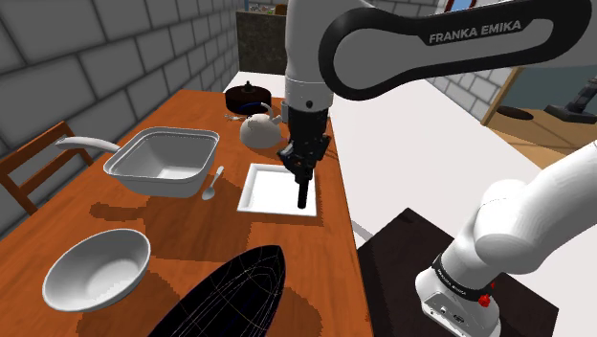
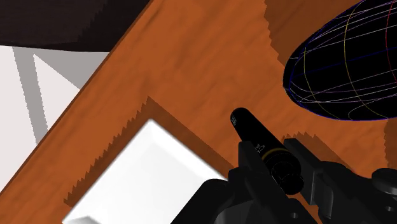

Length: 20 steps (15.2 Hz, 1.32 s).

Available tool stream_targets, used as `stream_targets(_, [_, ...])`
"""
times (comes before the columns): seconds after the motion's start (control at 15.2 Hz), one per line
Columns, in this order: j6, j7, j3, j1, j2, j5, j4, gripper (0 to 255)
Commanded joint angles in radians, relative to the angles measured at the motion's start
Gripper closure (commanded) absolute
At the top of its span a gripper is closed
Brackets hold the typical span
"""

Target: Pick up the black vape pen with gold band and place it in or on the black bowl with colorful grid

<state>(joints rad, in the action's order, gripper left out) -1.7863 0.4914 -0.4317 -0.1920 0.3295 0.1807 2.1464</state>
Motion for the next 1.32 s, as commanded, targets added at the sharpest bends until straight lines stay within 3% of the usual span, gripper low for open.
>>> stream_targets(0.0, [0.003,0.056,-0.038,-0.013,-0.033,0.0,-0.041,255])
stream_targets(0.4, [0.015,0.23,-0.151,-0.052,-0.158,-0.032,-0.184,255])
stream_targets(0.79, [0.041,0.426,-0.255,-0.111,-0.338,-0.126,-0.372,255])
stream_targets(1.06, [0.08,0.563,-0.304,-0.187,-0.49,-0.226,-0.531,255])
stream_targets(1.25, [0.127,0.657,-0.318,-0.275,-0.615,-0.31,-0.675,255])
